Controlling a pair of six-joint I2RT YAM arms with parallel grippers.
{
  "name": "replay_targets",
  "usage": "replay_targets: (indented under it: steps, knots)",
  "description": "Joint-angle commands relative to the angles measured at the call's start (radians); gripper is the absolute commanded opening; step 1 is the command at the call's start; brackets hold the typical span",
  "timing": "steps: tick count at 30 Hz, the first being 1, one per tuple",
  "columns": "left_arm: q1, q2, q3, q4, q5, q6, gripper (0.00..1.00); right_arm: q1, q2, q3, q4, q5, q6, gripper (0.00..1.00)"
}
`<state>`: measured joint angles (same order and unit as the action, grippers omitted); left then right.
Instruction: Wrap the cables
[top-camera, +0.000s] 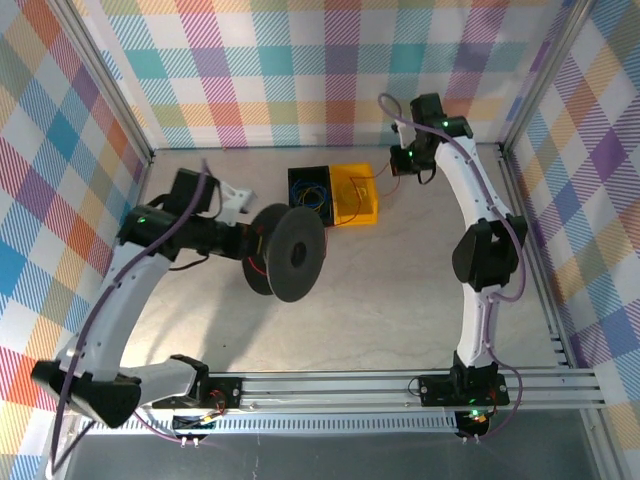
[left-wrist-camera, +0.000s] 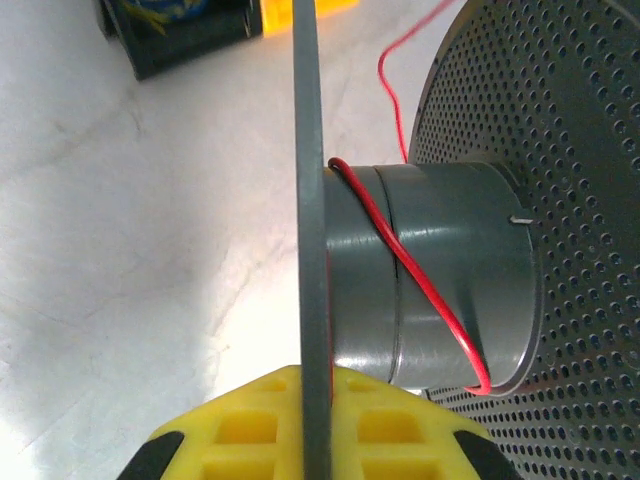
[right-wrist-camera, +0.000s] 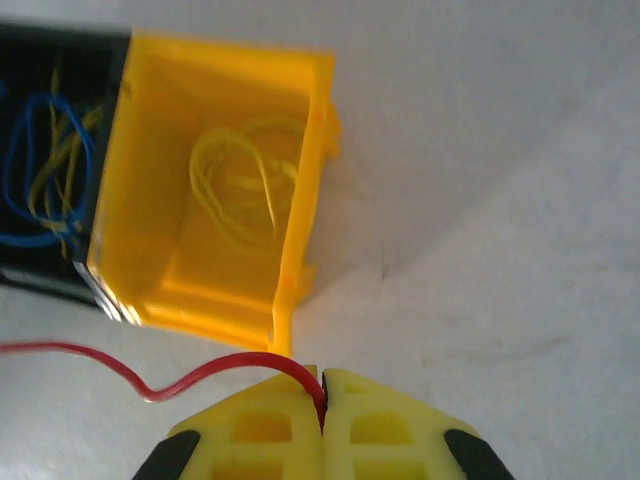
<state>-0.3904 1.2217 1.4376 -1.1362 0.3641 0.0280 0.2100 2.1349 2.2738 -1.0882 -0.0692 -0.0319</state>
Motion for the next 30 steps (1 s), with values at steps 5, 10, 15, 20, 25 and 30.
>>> replay_targets:
  steps: [5, 10, 15, 20, 25, 30]
  knots:
    - [-0.195, 0.132, -0.01, -0.076, -0.245, 0.013, 0.0, -0.018, 0.16, 0.438, -0.152, -0.002, 0.119, 0.0]
    - [-0.263, 0.251, -0.015, -0.079, -0.369, -0.007, 0.0, -0.02, 0.108, 0.413, -0.098, -0.047, 0.177, 0.0]
    - [-0.283, 0.41, 0.08, -0.137, -0.516, -0.03, 0.0, -0.02, 0.017, 0.412, -0.047, -0.147, 0.232, 0.0]
    - [-0.284, 0.551, 0.259, -0.251, -0.646, -0.027, 0.0, -0.02, -0.101, 0.406, 0.003, -0.268, 0.301, 0.0]
    - [-0.281, 0.666, 0.413, -0.348, -0.758, -0.028, 0.0, -0.011, -0.255, 0.318, 0.078, -0.377, 0.367, 0.0]
    - [-0.259, 0.722, 0.49, -0.339, -0.749, -0.084, 0.0, 0.032, -0.406, 0.233, 0.122, -0.431, 0.398, 0.0]
